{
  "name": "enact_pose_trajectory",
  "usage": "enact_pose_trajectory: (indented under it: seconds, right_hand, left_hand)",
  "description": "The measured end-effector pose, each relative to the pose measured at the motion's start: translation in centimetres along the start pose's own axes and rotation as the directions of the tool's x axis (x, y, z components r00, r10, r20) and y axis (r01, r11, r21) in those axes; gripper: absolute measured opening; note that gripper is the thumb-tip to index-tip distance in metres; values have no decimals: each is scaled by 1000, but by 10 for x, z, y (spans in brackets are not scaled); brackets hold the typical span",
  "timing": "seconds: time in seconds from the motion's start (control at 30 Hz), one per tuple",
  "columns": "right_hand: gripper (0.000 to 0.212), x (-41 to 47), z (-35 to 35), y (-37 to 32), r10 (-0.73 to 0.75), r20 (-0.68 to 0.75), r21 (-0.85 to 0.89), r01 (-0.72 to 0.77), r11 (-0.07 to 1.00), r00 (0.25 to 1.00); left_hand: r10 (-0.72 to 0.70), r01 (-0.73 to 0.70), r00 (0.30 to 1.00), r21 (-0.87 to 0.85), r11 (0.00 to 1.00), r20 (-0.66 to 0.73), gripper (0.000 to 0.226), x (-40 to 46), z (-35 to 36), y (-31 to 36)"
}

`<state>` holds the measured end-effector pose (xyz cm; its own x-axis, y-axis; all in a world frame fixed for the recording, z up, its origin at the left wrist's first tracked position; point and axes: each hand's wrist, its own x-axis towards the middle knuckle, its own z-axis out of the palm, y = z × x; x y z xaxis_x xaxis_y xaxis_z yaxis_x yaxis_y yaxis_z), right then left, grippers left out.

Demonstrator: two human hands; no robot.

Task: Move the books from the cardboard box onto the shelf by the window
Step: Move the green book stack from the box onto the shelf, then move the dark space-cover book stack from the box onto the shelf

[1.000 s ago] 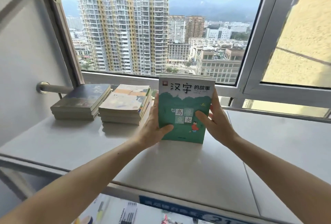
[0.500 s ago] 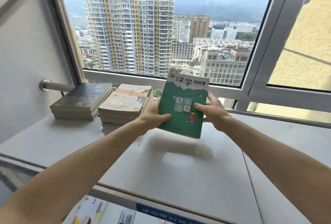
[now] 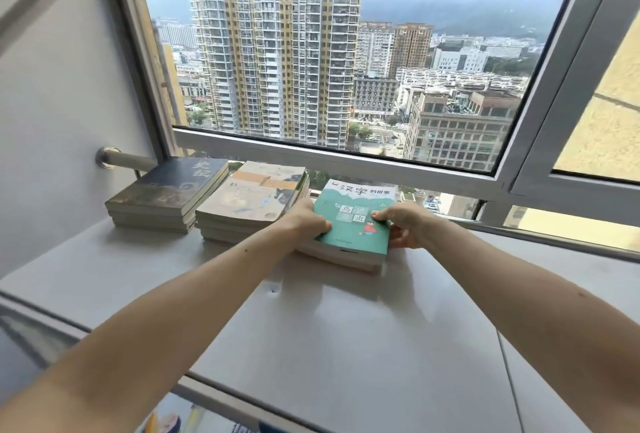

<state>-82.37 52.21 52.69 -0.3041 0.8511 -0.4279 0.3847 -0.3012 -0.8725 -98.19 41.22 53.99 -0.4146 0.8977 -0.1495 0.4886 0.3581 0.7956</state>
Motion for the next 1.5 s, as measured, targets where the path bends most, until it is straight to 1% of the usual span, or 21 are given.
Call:
enact_pose_trajectory:
  seconds: [0.1,0.27,0.37,0.4,0.47,0.5,0.57,0.63,0.7,0.73,0.83,0.87,0.97,1.0,1.1,1.13,1.2,1.3,1.4,1.43,1.5]
  right_hand:
    - [16,-1,-1,-6,4,-12,-69,-4,998,1000]
    - [31,-2,-5,-5,-64,-55,-293,45,955,996]
    - [42,-6,-12,2,-98,-24,-318,85,944,995]
    - [41,-9,-14,4,-105,-14,-329,95,940,994]
    - [35,-18,-20,9,-135,-15,-359,121,925,991]
    - [35,-23,-24,12,-157,-29,-385,134,913,987]
    - [39,-35,-36,18,-204,-84,-446,147,883,975]
    - [43,-54,-52,27,-240,-144,-490,142,860,960]
    - [38,-75,-71,36,-255,-211,-527,110,843,944]
    - [37,-88,-82,42,-257,-252,-542,84,836,933]
    - [42,-135,-117,67,-240,-405,-570,-38,821,883]
    - [40,-155,-130,80,-229,-467,-573,-95,814,854]
    - [27,-226,-159,122,-194,-629,-558,-264,786,753]
    - [26,-247,-166,136,-170,-671,-537,-315,783,722]
    - [33,-324,-183,188,-82,-810,-418,-474,775,581]
    - [33,-352,-186,205,-58,-844,-379,-516,768,534]
    - [27,-406,-189,239,0,-893,-291,-579,762,449]
    - [32,-489,-189,289,128,-941,-110,-643,758,312]
    - [29,-561,-193,343,203,-956,-2,-694,720,214]
    - [31,-584,-194,362,230,-954,26,-711,702,192]
    - [32,-627,-194,398,277,-948,72,-740,669,159]
  left_hand:
    - [5,-3,1000,61,998,-22,30,9,1,-2]
    - [17,-8,999,244,970,-34,50,16,-5,0]
    - [36,-25,999,318,948,-28,46,19,-6,3]
    - [50,-40,999,344,938,-19,47,17,-6,5]
    - [94,-86,996,397,914,0,50,16,-6,9]
    - [122,-114,993,414,903,7,53,16,-7,11]
    - [224,-210,974,441,872,23,55,12,-5,23]
    - [334,-320,941,448,834,52,53,7,2,40]
    - [428,-434,896,431,791,116,47,-1,15,61]
    - [470,-491,868,421,762,162,43,-6,23,72]
    - [556,-636,771,384,669,310,23,-26,61,105]
    - [581,-681,732,353,642,355,26,-36,78,116]
    - [630,-791,596,228,568,498,31,-75,134,142]
    - [635,-814,550,180,552,542,31,-90,151,148]
    - [654,-877,381,32,479,653,29,-154,209,164]
    - [654,-890,324,-15,456,683,28,-179,228,168]
    - [649,-905,213,-102,412,730,29,-230,261,173]
    - [638,-922,49,-210,324,769,29,-315,310,177]
    - [582,-928,-90,-279,246,809,26,-395,354,169]
    - [562,-925,-124,-300,233,818,25,-422,370,164]
    - [526,-912,-158,-328,247,836,22,-471,401,155]
